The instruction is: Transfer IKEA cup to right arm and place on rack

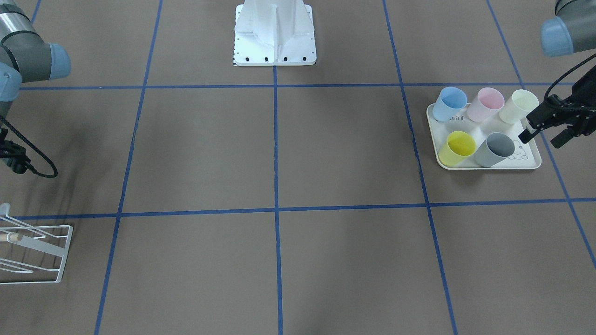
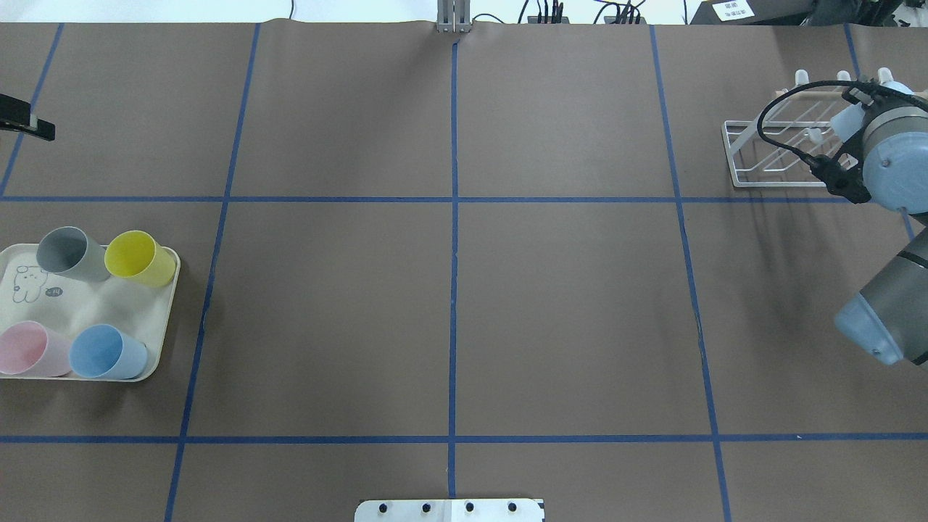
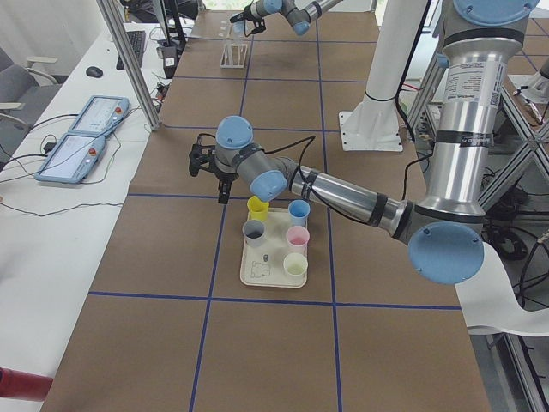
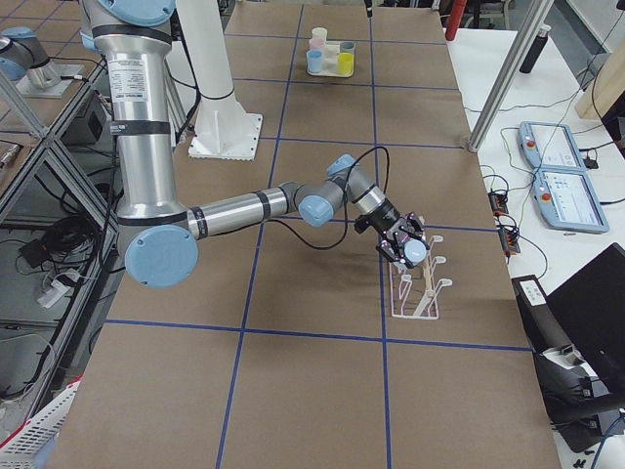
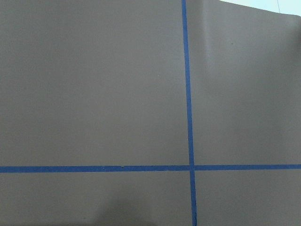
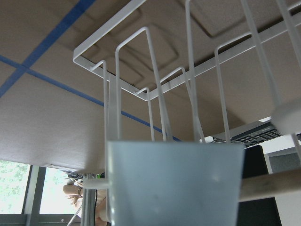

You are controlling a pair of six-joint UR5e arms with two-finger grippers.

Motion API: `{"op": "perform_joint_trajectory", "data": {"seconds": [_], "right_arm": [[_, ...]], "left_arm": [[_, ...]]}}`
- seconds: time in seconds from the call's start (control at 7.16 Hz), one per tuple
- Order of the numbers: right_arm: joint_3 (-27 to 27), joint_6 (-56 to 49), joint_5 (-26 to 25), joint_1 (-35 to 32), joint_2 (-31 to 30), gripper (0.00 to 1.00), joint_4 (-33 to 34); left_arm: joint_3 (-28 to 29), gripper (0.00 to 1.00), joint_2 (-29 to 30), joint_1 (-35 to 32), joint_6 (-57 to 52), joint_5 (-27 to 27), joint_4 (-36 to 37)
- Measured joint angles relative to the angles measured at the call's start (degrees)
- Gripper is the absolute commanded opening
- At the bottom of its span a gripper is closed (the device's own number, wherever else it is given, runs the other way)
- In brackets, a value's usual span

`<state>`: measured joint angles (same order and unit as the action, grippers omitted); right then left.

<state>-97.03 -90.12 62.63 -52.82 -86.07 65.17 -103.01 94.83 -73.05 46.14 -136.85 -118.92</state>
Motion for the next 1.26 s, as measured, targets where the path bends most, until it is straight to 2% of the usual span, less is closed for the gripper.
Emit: {"op": "perform_joint_trajectory", "data": {"seconds": [0.7, 0.98, 1.26], "right_arm": [[-1.5, 0.6, 0.8, 0.2, 1.6, 0.8, 0.2], [-5.8, 8.3, 5.9, -0.7, 2.4, 0.83, 0.5], [-10.6, 26.2, 14.5, -1.3, 1.9, 0.87, 0.7]], "left_arm": [[0.0, 1.0, -0.3, 0.0, -0.2, 0.4, 0.0], [-0.1, 1.0, -0.8, -0.2, -0.6, 0.5, 0.0], [-0.9, 1.0, -1.9, -0.3, -0.9, 0.6, -0.2]]}}
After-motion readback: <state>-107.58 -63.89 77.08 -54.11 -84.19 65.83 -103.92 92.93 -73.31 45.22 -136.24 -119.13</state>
